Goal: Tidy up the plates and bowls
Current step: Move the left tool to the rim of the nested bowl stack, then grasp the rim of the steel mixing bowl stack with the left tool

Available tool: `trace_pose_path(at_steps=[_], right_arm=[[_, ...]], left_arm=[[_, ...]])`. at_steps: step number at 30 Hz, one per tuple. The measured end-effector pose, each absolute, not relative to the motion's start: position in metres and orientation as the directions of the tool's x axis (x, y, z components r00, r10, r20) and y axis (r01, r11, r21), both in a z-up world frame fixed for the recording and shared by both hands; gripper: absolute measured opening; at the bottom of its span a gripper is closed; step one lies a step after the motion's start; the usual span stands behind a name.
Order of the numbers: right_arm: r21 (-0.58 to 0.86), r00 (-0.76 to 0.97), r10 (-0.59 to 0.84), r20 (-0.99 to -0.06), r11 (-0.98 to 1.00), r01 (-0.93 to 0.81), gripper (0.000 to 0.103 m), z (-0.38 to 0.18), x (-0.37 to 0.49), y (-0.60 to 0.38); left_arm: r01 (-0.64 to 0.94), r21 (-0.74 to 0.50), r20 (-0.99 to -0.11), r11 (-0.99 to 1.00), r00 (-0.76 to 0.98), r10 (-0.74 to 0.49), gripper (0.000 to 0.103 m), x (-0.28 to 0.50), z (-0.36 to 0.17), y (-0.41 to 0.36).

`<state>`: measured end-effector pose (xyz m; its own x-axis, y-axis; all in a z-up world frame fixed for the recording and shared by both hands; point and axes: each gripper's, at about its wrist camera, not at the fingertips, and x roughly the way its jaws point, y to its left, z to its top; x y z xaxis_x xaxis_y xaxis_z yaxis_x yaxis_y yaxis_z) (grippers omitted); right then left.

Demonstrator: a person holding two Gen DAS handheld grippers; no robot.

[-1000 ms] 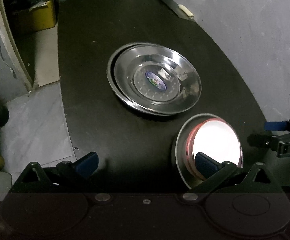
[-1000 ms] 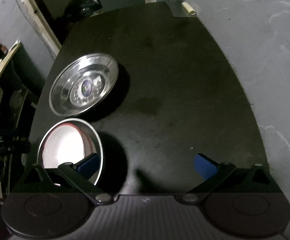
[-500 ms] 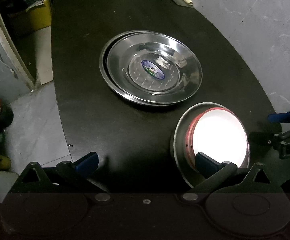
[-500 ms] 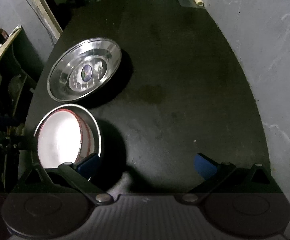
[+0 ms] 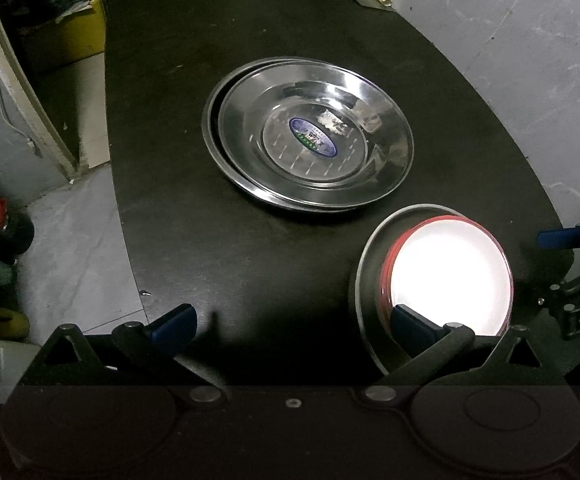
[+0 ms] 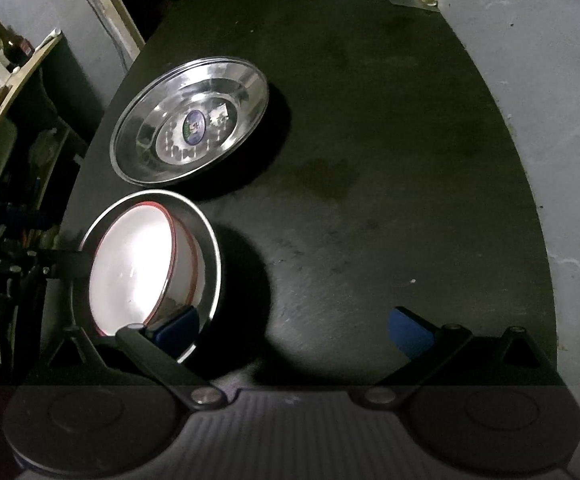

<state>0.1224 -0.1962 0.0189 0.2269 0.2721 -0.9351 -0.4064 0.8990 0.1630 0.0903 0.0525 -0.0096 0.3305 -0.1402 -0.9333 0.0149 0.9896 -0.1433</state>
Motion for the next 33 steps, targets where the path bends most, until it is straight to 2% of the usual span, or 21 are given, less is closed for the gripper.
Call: trace_pose_path(at_steps=[16,23,27,33], right_arm=[[0.119,0.220,0.242,-0.945,0.880,-0.459,0.101,0.016,0.120,-0.185],[0.158,0.218,0.286,-0.933,0.870,-0.468,0.085,0.020,0.118,-0.186],[0.179,0.221,0.313,-0.924,0.863,-0.473,0.077,0.022,0.117,-0.186],[0.263,0.198,0.387,-0.901,0.848,-0.459,0.055,0.022,0.118,-0.192]], left_arm=[[0.034,-0.075,-0.945,0.997,0.315,-0.082,0.102,0.095,-0.010,0.044],[0.049,-0.059,-0.947,0.997,0.313,-0.072,0.100,0.095,-0.008,0.040],[0.062,-0.064,-0.944,0.996,0.319,-0.081,0.095,0.094,-0.006,0.038],[0.072,-0.098,-0.939,0.993,0.324,-0.116,0.084,0.090,-0.002,0.037]])
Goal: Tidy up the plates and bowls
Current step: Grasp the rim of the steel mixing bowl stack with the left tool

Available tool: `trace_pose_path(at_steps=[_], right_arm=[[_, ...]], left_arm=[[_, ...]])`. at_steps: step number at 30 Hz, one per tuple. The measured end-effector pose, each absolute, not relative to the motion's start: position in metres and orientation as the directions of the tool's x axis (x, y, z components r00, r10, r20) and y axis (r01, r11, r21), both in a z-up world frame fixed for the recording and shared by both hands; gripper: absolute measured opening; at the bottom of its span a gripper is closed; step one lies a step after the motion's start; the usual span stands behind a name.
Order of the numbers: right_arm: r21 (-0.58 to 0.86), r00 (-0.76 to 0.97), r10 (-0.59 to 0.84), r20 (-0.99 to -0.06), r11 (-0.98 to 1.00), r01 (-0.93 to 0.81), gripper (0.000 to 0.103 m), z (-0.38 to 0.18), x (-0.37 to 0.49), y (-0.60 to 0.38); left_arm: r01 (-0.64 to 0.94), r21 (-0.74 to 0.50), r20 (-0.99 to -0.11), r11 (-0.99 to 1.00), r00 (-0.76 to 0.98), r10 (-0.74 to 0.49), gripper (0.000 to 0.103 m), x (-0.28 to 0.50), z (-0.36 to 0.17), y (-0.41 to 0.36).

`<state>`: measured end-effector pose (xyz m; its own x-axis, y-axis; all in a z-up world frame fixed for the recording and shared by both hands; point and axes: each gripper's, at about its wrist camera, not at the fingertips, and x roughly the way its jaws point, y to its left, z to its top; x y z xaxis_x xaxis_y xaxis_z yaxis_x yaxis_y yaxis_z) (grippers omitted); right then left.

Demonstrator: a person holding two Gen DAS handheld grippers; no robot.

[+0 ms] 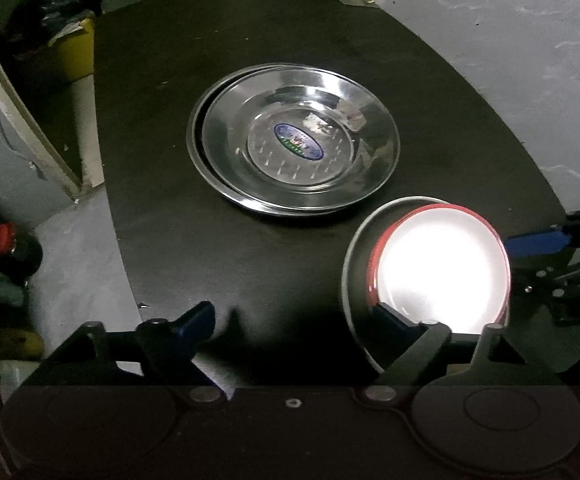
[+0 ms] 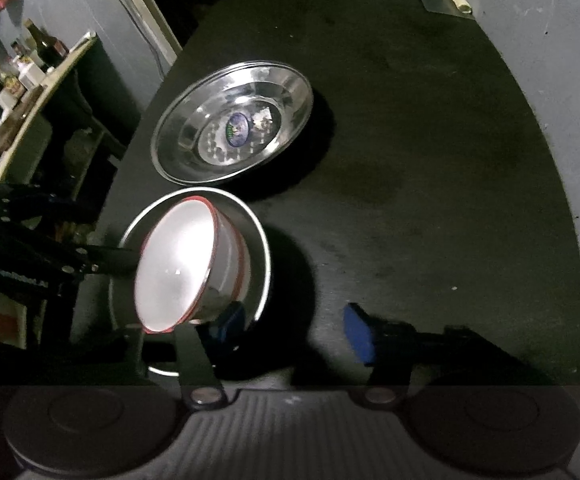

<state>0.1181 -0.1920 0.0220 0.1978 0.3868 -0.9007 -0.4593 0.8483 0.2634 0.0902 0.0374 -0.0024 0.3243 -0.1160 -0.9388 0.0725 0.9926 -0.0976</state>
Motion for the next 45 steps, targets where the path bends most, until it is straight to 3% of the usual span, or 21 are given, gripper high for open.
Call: trace_pose_path(at_steps=[6,9,12,30,45], right_arm=[[0.278,0.190,0.405,-0.895,0.837,-0.472,0.044,0.024,0.115,-0.190],[0.274,0.178,0.401,-0.899,0.830,-0.485,0.043,0.023,0.114,-0.188],[0.282,0.165,0.406,-0.899,0.824,-0.492,0.040,0.023,0.113,-0.186],[0.296,0.149,0.413,-0.898,0.820,-0.489,0.040,0.021,0.115,-0.184],[0.292,0.139,0.402,-0.905,0.825,-0.483,0.038,0.017,0.119,-0.182]], left_arm=[[0.073,-0.185,-0.924,0.980,0.327,-0.199,0.065,0.087,-0.002,0.039],[0.082,-0.263,-0.913,0.961,0.301,-0.275,0.062,0.085,-0.009,0.035],[0.095,-0.264,-0.911,0.960,0.303,-0.280,0.056,0.085,-0.010,0.030],[0.090,-0.308,-0.907,0.947,0.273,-0.321,0.059,0.075,0.010,0.053],[0.092,-0.282,-0.924,0.955,0.240,-0.296,0.055,0.077,0.001,0.053]])
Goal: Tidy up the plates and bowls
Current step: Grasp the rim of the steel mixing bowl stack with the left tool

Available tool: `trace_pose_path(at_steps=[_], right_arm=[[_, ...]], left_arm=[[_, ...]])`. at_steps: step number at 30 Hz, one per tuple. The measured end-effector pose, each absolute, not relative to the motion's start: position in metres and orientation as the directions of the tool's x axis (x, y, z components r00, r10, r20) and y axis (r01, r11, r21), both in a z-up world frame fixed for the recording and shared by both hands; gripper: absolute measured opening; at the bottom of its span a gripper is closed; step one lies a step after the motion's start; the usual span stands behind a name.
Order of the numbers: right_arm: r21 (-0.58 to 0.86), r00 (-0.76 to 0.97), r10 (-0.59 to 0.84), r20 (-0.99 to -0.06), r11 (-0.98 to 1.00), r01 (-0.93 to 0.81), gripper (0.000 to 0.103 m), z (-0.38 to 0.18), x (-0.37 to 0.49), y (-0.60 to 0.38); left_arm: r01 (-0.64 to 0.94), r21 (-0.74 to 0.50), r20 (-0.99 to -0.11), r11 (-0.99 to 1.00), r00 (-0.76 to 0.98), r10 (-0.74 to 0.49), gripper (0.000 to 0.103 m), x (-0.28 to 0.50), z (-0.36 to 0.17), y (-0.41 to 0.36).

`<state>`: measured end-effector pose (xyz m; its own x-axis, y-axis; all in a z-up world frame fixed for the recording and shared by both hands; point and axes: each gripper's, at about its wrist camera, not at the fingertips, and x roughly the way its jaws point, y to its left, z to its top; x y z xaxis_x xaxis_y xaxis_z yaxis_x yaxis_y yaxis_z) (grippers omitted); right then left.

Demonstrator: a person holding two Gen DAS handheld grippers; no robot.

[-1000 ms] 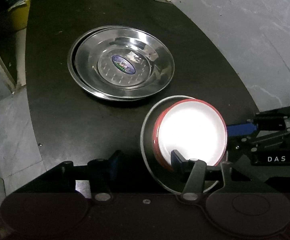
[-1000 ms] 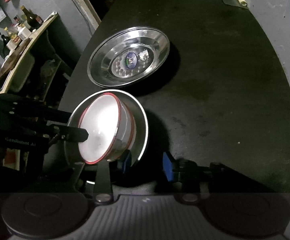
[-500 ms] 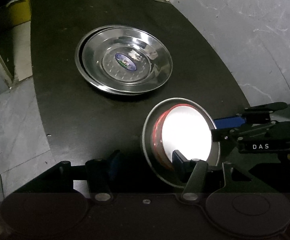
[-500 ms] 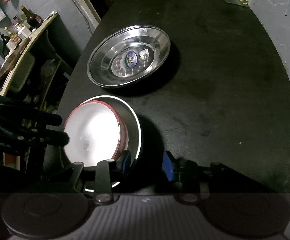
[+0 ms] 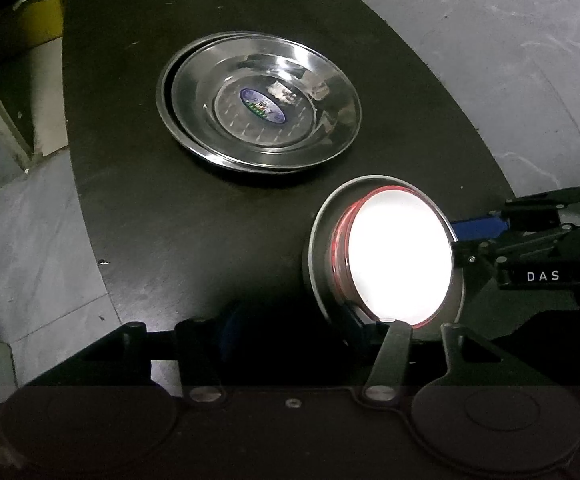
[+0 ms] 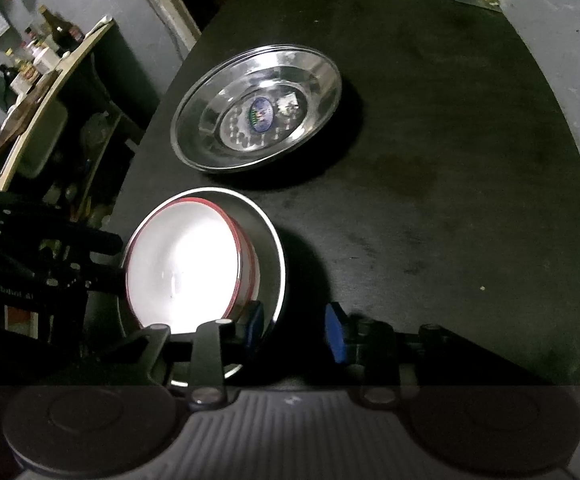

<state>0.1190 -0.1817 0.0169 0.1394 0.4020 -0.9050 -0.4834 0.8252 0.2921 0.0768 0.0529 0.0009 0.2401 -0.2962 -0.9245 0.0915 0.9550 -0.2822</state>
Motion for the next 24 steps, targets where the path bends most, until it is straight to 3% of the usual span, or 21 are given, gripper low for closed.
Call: trace_pose_path(at_steps=[18,22,24], right_arm=[[0.296,0.130,0.406,-0.904,0.817,-0.496,0.026,0.017,0.116,-0.178],[0.327,0.116,0.435,-0.893,0.805,-0.496,0.016,0.017,0.116,-0.180],[0.333,0.115,0.439,-0.891,0.803,-0.494,0.016,0.017,0.116,-0.180]], left_arm=[[0.111,-0.271,-0.930,0.956,0.226,-0.290,0.052,0.081,-0.010,0.040],[0.116,-0.306,-0.919,0.945,0.222,-0.325,0.040,0.081,-0.011,0.041],[0.125,-0.319,-0.914,0.939,0.220,-0.340,0.034,0.080,-0.011,0.040]])
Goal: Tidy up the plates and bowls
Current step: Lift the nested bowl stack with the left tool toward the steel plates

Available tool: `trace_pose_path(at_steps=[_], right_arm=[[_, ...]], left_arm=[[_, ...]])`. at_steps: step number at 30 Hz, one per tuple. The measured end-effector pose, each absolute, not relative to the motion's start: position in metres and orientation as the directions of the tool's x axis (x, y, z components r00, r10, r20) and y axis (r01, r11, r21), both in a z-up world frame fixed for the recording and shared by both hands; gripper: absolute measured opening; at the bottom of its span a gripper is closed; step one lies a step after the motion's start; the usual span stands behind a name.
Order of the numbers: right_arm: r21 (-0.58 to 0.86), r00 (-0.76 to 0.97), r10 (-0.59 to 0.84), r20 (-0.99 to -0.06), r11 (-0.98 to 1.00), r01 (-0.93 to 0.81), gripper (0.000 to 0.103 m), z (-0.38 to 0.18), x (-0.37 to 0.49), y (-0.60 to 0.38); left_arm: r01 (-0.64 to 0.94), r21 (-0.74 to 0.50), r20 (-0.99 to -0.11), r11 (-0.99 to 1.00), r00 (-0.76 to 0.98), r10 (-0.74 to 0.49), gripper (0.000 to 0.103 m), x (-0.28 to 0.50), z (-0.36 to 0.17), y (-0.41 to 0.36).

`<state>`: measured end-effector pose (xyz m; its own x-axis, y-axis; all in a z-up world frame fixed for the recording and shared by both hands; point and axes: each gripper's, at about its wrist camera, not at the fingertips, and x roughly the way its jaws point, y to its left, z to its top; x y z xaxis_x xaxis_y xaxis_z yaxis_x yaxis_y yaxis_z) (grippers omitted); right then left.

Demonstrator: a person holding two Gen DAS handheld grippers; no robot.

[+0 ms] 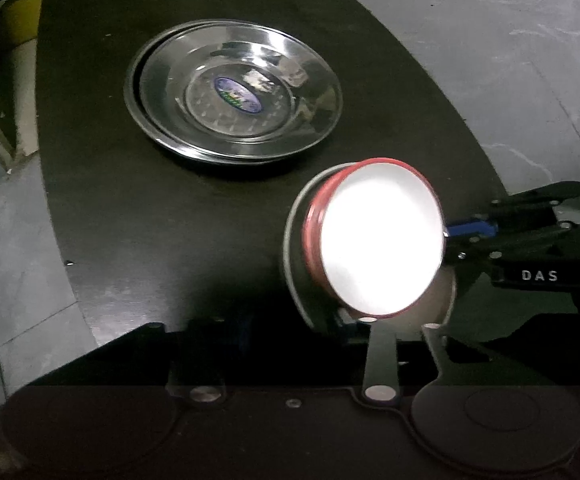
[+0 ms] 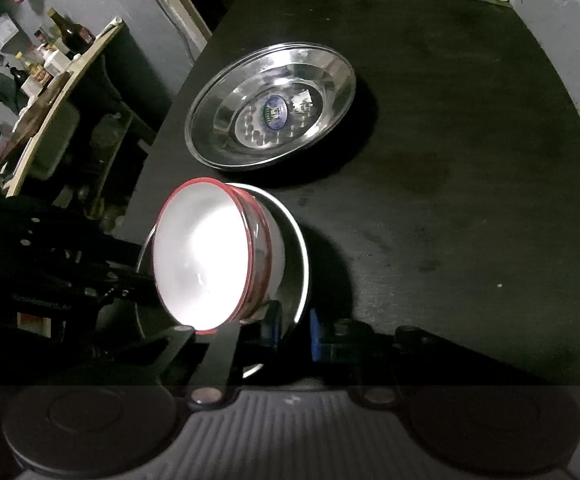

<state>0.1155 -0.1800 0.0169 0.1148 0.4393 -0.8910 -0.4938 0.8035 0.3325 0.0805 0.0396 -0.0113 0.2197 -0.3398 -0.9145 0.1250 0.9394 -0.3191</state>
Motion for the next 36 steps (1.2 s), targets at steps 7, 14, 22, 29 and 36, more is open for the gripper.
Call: trace_pose_path(at_steps=[7,14,22,29,36], right_arm=[[0.342,0.113,0.446,-0.888,0.804,-0.487,0.016,0.0164,0.1152,-0.1817],[0.359,0.100,0.456,-0.885,0.802,-0.478,0.019,0.0145,0.1164,-0.1826],[0.368,0.088,0.459,-0.884,0.799,-0.476,0.019,0.0112,0.1154,-0.1817],[0.367,0.090,0.459,-0.884,0.799,-0.477,0.019,0.0116,0.1145,-0.1822],[0.376,0.097,0.468,-0.878,0.801,-0.466,0.018,0.0139,0.1133,-0.1859]], left_arm=[[0.144,-0.342,-0.906,0.929,0.212,-0.366,0.024,0.0810,-0.0135,0.0353],[0.138,-0.354,-0.902,0.925,0.210,-0.377,0.025,0.0819,-0.0155,0.0375],[0.145,-0.351,-0.902,0.925,0.211,-0.375,0.024,0.0811,-0.0161,0.0370],[0.159,-0.340,-0.905,0.927,0.212,-0.368,0.023,0.0798,-0.0158,0.0348],[0.166,-0.338,-0.903,0.926,0.219,-0.369,0.023,0.0800,-0.0147,0.0328]])
